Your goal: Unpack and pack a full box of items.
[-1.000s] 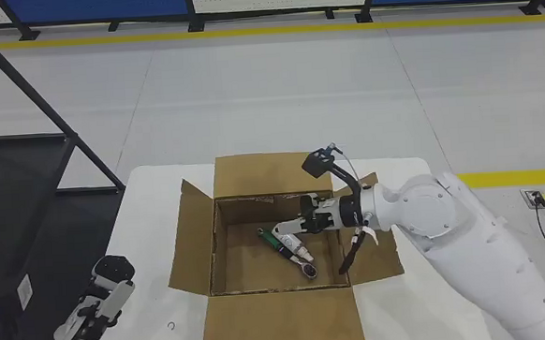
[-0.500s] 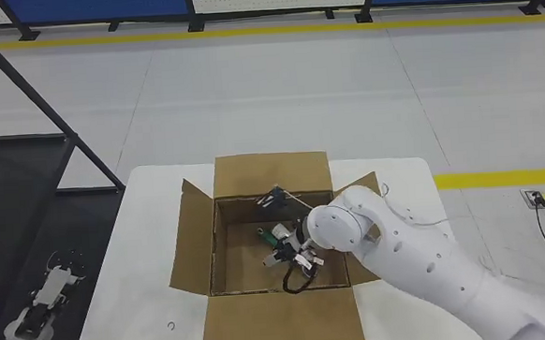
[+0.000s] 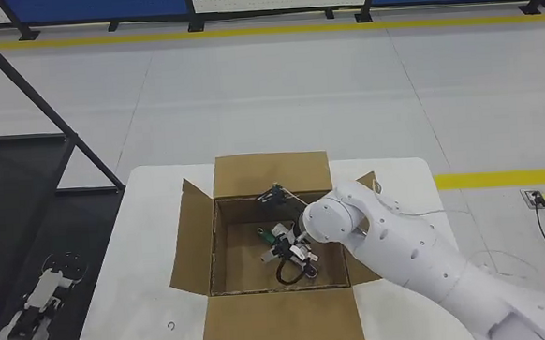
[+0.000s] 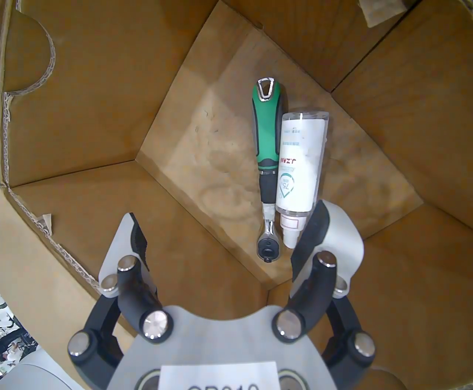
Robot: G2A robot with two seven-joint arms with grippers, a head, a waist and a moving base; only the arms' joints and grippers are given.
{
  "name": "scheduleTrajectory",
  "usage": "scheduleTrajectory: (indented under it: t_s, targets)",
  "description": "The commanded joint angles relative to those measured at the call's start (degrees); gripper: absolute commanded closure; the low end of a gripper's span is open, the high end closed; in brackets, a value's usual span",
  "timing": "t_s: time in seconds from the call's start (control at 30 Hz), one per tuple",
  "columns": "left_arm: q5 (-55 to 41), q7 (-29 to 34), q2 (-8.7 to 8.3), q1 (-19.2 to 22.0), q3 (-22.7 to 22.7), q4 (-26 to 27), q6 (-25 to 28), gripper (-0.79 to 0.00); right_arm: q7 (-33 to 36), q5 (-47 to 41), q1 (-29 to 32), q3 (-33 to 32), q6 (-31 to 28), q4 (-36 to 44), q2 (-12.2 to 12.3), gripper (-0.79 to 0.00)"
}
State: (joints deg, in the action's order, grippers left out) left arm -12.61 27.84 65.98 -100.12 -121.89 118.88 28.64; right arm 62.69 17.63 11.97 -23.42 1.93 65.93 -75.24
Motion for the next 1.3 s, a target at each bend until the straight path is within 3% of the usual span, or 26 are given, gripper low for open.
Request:
scheduleTrajectory:
  t_s: [0.0, 0.27, 0.3, 0.47, 0.5, 0.53, 0.77, 1.07, 1.2, 1.27]
  targets:
    - [0.0, 0.0, 0.0, 0.0, 0.0, 0.0, 0.0, -0.785, -1.08, 0.84, 0.64, 0.54, -0.47, -1.85, -0.48, -0.785]
    - [0.0, 0.0, 0.0, 0.0, 0.0, 0.0, 0.0, -0.785, -3.96, 7.63, -0.66, 3.92, -0.5, -7.87, -4.1, -0.785]
    - [0.0, 0.0, 0.0, 0.0, 0.0, 0.0, 0.0, -0.785, -4.26, 8.2, -0.77, 4.11, -0.29, -8.44, -4.51, -0.677]
    - [0.0, 0.0, 0.0, 0.0, 0.0, 0.0, 0.0, -0.785, -3.61, 9.39, -1.42, 4.56, 0.34, -11.89, -6.39, -0.548]
    - [0.0, 0.0, 0.0, 0.0, 0.0, 0.0, 0.0, -0.785, -3.51, 9.51, -1.53, 4.59, 0.27, -12.56, -6.75, -0.443]
    - [0.0, 0.0, 0.0, 0.0, 0.0, 0.0, 0.0, -0.785, -3.45, 9.54, -1.6, 4.58, 0.13, -13.26, -7.09, -0.388]
    - [0.0, 0.0, 0.0, 0.0, 0.0, 0.0, 0.0, -0.785, -3.4, 9.94, -2.01, 4.52, -1.05, -18.23, -9.35, -0.357]
    - [0.0, 0.0, 0.0, 0.0, 0.0, 0.0, 0.0, -0.785, -3.2, 11.57, -2.22, 4.53, -2.19, -22.71, -11.74, -0.456]
    - [0.0, 0.0, 0.0, 0.0, 0.0, 0.0, 0.0, -0.785, -3.05, 12.88, -2.34, 4.57, -1.85, -23.75, -12.63, -0.382]
    - [0.0, 0.0, 0.0, 0.0, 0.0, 0.0, 0.0, -0.785, -2.8, 13.07, -2.3, 4.46, -1.79, -24.26, -13.07, -0.249]
